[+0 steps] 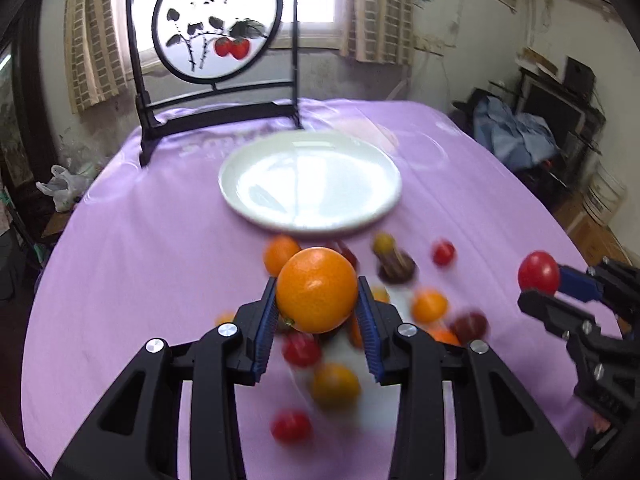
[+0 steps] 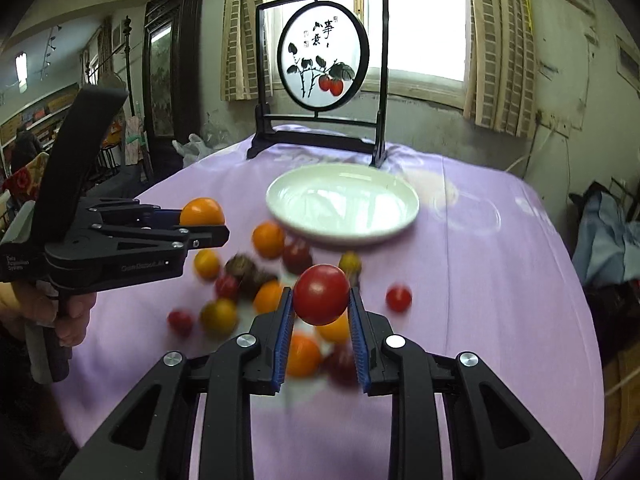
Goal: Organize fruits
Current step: 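Carry both fruits over the white plate and open both grippers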
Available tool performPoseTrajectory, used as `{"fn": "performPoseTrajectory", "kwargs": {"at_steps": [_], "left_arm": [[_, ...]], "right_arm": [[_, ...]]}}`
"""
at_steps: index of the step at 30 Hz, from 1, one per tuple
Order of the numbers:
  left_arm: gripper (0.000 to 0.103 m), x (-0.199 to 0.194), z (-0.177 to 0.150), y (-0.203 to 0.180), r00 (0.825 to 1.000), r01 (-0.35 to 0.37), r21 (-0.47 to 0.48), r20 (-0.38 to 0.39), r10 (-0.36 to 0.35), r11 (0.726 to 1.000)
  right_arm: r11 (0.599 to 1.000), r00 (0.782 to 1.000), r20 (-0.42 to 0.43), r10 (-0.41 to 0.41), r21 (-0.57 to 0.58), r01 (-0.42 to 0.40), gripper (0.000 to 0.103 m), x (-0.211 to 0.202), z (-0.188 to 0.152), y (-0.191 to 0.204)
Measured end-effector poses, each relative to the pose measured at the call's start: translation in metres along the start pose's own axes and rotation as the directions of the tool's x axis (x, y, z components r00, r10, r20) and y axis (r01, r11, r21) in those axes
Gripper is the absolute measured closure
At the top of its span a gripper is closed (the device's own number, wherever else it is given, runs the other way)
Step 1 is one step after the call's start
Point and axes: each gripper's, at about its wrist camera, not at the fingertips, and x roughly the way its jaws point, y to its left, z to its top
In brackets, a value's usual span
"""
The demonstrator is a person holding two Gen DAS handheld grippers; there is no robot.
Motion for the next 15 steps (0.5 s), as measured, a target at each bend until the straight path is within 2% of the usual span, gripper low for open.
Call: {"fn": "performPoseTrajectory", "kwargs": {"at_steps": [3, 8, 12, 14, 15], "left_arm": [[0.066, 0.041, 0.035, 0.017, 0.999, -0.039, -0.040, -0.002, 0.039, 0.998], [0.066, 0.115, 0.068, 0.047, 0.994, -0.084, -0.106, -0.079, 0.075, 0.991], [0.066, 0.150, 0.074, 0.053, 0.991, -0.062, -0.114, -0.126, 0.048, 0.992], [0.066, 0.162, 0.074, 0.053, 0.988, -0.065, -0.115, -0.148, 0.047, 0.991], [0.062, 0.167, 0.074, 0.053, 0.987, -0.058, -0.117, -0.156, 0.039, 0.991]], "right_arm": [[1.000, 1.000, -0.022, -0.008, 0.009, 0.008, 0.076, 0.053, 0.030, -0.011], [0.995, 0.994, -0.110, -0.016, 0.093, 0.027, 0.076, 0.136, 0.056, -0.035], [0.989, 0.983, -0.182, 0.022, 0.147, 0.005, 0.075, 0.178, 0.063, -0.046], [0.990, 0.978, -0.208, 0.016, 0.140, 0.014, 0.073, 0.191, 0.066, -0.046], [0.990, 0.974, -0.228, 0.016, 0.140, 0.016, 0.071, 0.197, 0.067, -0.046]]}}
